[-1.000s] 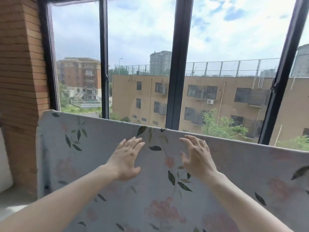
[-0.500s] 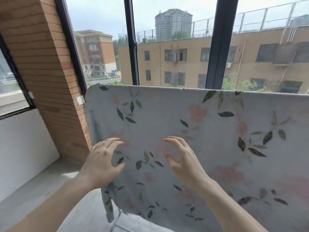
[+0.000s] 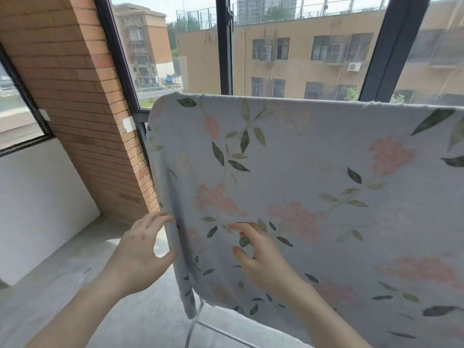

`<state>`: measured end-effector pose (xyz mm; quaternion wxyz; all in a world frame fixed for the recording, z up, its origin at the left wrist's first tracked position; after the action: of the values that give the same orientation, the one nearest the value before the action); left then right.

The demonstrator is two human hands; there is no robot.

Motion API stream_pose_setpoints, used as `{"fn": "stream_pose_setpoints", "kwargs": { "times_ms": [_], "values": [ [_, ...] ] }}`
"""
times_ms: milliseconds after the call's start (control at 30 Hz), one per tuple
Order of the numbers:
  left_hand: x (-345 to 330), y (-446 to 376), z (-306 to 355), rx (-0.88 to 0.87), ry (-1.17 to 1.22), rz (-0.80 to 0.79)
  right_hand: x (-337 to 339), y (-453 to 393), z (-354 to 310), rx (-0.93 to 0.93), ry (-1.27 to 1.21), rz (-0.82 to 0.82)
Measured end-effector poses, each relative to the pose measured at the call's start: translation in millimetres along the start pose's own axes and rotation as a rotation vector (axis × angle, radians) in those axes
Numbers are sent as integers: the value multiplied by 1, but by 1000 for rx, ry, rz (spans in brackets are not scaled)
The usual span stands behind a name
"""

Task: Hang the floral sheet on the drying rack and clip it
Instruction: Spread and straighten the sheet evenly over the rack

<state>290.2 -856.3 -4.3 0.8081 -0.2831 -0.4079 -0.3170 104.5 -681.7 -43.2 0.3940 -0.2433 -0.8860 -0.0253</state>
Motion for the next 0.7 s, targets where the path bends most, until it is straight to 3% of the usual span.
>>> {"fn": "stream_pose_setpoints", "kwargs": {
  "times_ms": [500, 700],
  "values": [
    [58, -144, -172, -4, 106, -57, -90, -201, -60, -52, -150, 143],
    [78, -197, -235, -122, 153, -127, -120, -247, -96, -104, -137, 278]
  ]
}}
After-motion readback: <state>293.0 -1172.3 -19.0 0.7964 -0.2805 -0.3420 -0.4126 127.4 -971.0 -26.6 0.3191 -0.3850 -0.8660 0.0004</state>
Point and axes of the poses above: each hand's wrist, its own y-axis away from the middle knuckle, its own x-axis out of the back of the hand, z = x × y, the point moved 8 cm from there along -y, towards the middle knuckle, and after that the axes turned 9 degrees about y, right-handed, at the moved point
